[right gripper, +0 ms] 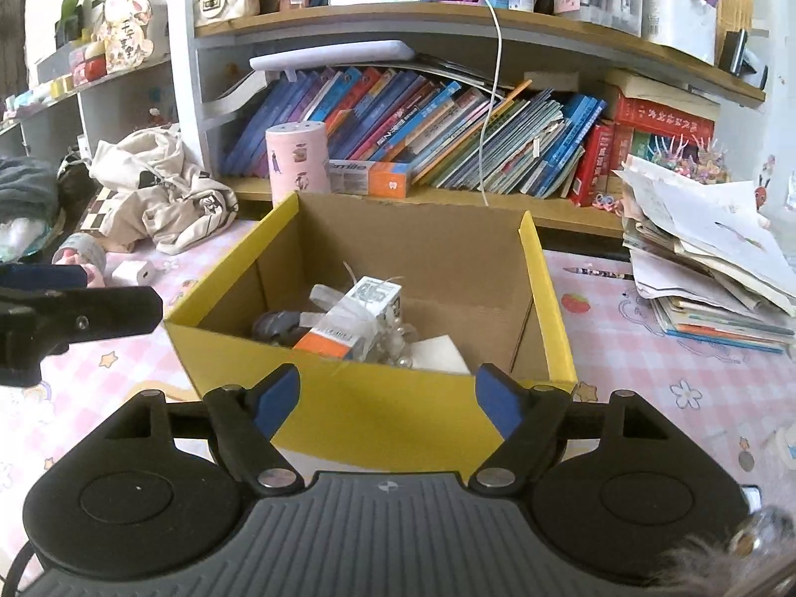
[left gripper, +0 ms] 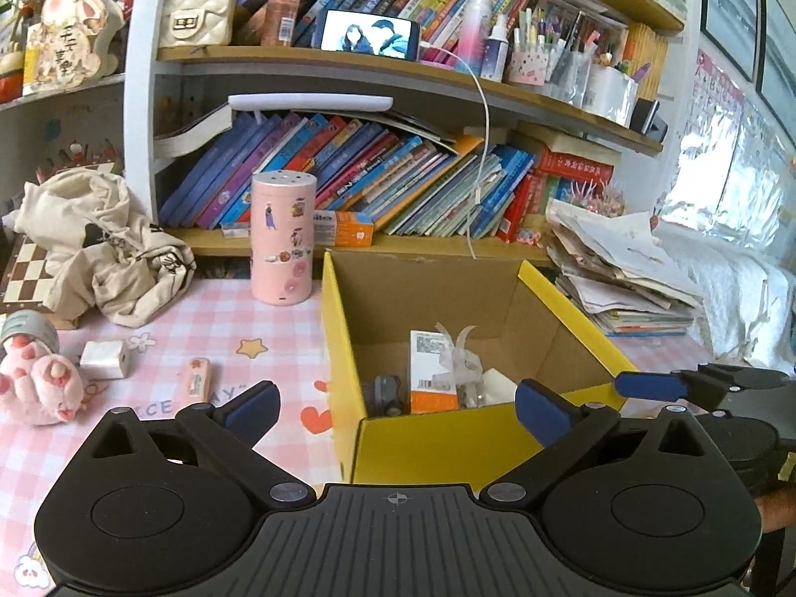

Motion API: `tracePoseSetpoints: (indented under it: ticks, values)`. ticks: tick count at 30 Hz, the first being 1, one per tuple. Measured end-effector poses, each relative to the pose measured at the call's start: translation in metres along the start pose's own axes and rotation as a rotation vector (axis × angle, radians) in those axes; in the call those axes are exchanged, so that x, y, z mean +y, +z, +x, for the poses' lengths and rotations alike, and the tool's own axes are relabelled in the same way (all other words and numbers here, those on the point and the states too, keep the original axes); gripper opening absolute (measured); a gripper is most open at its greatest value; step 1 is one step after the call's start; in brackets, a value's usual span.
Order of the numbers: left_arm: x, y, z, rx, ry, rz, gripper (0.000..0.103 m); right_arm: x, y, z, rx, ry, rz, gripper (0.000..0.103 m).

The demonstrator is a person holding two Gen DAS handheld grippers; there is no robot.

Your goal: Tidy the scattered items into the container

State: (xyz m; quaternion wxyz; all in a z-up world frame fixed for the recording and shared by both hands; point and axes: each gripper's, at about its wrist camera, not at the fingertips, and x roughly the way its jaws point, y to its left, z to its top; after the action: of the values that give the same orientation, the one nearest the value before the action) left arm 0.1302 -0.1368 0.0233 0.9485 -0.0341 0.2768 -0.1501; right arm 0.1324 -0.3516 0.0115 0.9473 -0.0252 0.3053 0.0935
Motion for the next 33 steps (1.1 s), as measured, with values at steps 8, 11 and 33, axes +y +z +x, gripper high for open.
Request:
tracePoseSetpoints:
  ticks: [8,11,33]
  values:
    - [0.019,-0.016,-0.018,0.023,0.023,0.016,0.102,0.032,-0.013,-0.016,0.010,-0.038,0.000,0.080]
    - [0.027,-0.023,-0.024,0.037,0.032,0.010,0.102,0.045,-0.020,-0.018,0.028,-0.053,0.004,0.082]
    - [0.069,-0.044,-0.071,0.038,0.045,0.014,0.102,0.107,-0.038,-0.045,0.026,-0.110,0.027,0.093]
